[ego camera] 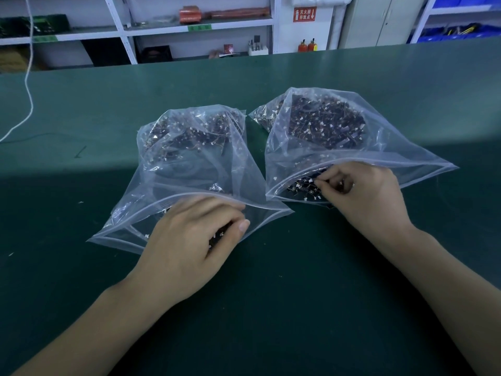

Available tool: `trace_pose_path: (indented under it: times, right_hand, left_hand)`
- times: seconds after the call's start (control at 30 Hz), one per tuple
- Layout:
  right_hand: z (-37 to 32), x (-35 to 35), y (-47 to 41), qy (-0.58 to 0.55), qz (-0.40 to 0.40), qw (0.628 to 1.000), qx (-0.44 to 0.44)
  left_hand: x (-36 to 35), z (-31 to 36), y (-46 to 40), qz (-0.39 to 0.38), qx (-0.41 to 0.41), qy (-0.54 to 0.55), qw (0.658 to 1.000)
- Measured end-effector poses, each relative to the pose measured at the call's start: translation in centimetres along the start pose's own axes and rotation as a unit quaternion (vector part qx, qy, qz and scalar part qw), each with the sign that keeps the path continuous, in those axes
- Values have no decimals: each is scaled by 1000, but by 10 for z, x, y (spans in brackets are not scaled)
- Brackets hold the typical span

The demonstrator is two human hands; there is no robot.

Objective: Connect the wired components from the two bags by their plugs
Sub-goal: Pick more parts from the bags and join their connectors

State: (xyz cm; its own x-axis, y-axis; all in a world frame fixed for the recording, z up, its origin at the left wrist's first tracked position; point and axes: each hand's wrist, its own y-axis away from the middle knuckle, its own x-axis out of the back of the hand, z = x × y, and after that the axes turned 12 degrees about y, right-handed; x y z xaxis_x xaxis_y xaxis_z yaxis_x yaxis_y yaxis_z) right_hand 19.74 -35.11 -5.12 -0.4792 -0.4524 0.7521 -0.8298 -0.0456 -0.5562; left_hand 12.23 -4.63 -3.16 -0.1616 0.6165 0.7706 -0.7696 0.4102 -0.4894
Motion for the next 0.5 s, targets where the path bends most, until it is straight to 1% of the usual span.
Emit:
trace_pose_path:
  times: [0.1, 0.27, 0.33, 0.5]
  right_hand:
    - [-4, -1, 2, 3, -15, 1000, 5]
    - [-11, -1, 4, -3, -12, 999, 51]
    - [-12, -2, 4, -3, -29, 998, 61]
    - [-12, -4, 6, 9, -92, 994, 61]
  left_hand:
    - [0, -2, 0, -8, 35, -27, 999]
    - [4, -5, 3, -20, 113, -61, 991]
    - [4, -6, 2, -24, 132, -72, 988]
    - [3, -10, 3, -19, 145, -66, 987]
